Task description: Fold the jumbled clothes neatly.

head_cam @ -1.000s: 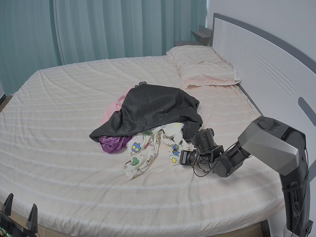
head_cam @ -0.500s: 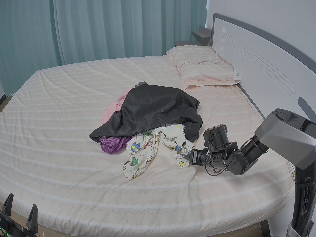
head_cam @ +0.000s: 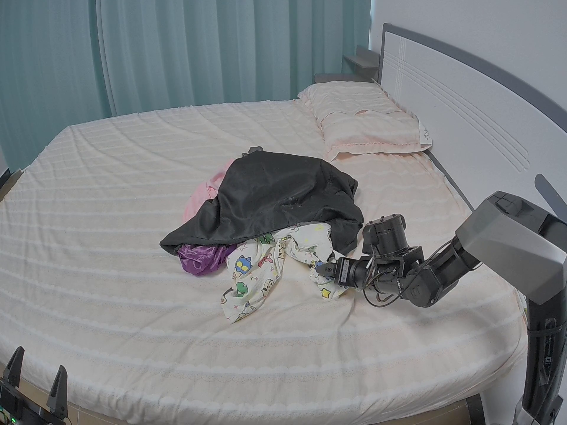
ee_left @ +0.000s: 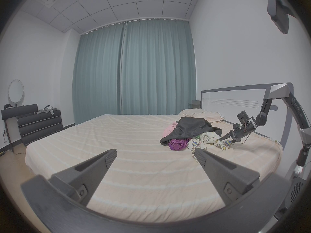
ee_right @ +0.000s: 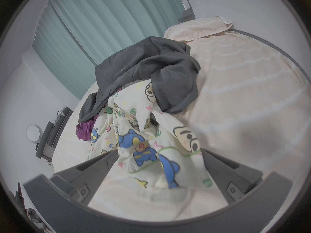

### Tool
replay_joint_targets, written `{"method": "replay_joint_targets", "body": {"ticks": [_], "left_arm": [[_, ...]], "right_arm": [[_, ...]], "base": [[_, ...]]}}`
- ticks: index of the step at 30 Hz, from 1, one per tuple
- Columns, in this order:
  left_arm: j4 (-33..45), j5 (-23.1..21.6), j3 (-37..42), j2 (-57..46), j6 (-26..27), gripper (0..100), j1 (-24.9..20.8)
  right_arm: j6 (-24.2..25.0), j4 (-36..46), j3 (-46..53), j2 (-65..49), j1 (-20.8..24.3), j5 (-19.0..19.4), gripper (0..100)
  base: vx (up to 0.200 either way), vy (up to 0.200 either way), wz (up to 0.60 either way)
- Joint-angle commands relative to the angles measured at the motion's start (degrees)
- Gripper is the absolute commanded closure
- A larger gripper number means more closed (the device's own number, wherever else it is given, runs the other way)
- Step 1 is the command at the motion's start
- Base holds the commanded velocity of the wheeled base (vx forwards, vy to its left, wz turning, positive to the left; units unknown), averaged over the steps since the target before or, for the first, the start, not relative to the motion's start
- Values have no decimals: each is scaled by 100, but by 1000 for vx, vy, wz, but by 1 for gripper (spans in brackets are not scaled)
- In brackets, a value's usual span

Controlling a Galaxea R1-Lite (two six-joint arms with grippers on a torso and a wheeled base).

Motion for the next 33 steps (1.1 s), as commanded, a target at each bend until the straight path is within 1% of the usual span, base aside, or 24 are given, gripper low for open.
{"method": "replay_joint_targets", "body": {"ticks": [1,3,4,9,15,19,23,25,26,27,28,29,33], "left_arm": [[-2,2,101,-93,-8,0,-1],[-2,2,101,-93,-8,0,7],[-2,2,101,-93,-8,0,-1],[-2,2,101,-93,-8,0,-1],[-2,2,101,-93,-8,0,-1],[-2,2,101,-93,0,0,-1],[-2,2,101,-93,0,0,-1],[-2,2,101,-93,0,0,-1],[-2,2,101,-93,-8,0,7],[-2,2,101,-93,-8,0,-1],[-2,2,101,-93,-8,0,-1],[-2,2,101,-93,-8,0,-1],[-2,2,101,-93,-8,0,-1]], "right_arm": [[-104,58,-426,446,87,-26,0],[-236,111,-452,499,87,-26,0],[-262,120,-434,499,87,-26,100],[-271,58,-294,367,61,-17,100],[-210,32,49,-336,-18,-17,100],[-192,-38,445,-811,8,106,100],[-78,-232,989,-1285,105,405,100],[124,-416,1403,-1707,202,642,100],[160,-443,1455,-1769,219,686,100],[379,-557,1780,-2164,298,924,100],[397,-566,1807,-2200,298,950,100],[617,-592,2132,-2639,351,1187,100],[994,-601,2782,-3456,492,1556,100]], "base": [[0,0,0],[0,0,0],[0,0,0],[0,0,0],[0,0,0],[0,0,0],[0,0,0],[0,0,0],[0,0,0],[0,0,0],[0,0,0],[0,0,0],[0,0,0]]}}
